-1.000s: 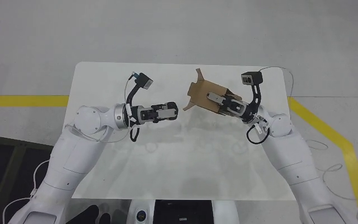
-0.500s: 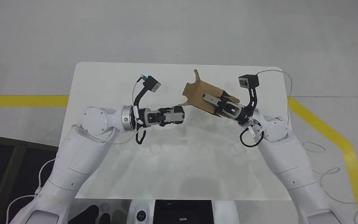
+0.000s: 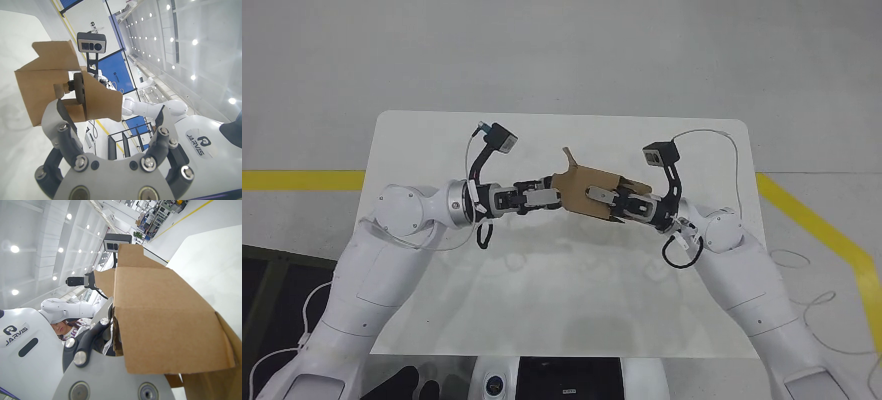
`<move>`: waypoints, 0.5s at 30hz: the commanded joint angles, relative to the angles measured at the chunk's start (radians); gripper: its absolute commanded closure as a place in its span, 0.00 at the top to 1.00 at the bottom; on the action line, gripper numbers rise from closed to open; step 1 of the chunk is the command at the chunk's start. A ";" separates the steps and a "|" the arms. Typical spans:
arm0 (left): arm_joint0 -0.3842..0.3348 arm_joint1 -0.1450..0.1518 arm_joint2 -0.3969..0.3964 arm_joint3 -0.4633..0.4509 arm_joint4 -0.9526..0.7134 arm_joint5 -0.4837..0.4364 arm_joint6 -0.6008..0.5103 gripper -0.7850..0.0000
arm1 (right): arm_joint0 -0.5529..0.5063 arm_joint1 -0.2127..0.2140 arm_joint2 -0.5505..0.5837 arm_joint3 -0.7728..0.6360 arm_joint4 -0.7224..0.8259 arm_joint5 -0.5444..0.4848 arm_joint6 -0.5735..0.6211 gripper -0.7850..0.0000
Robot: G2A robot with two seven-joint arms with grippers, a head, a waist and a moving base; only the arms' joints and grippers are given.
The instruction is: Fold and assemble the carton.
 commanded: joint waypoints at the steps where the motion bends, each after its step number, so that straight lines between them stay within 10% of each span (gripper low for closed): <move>1: 0.000 -0.001 0.006 -0.004 0.001 -0.003 0.001 1.00 | 0.005 -0.002 -0.005 0.004 0.002 0.001 0.007 0.00; 15: 0.000 -0.004 0.011 -0.014 0.007 -0.001 -0.004 1.00 | 0.026 -0.009 -0.016 0.015 0.019 0.018 0.044 0.00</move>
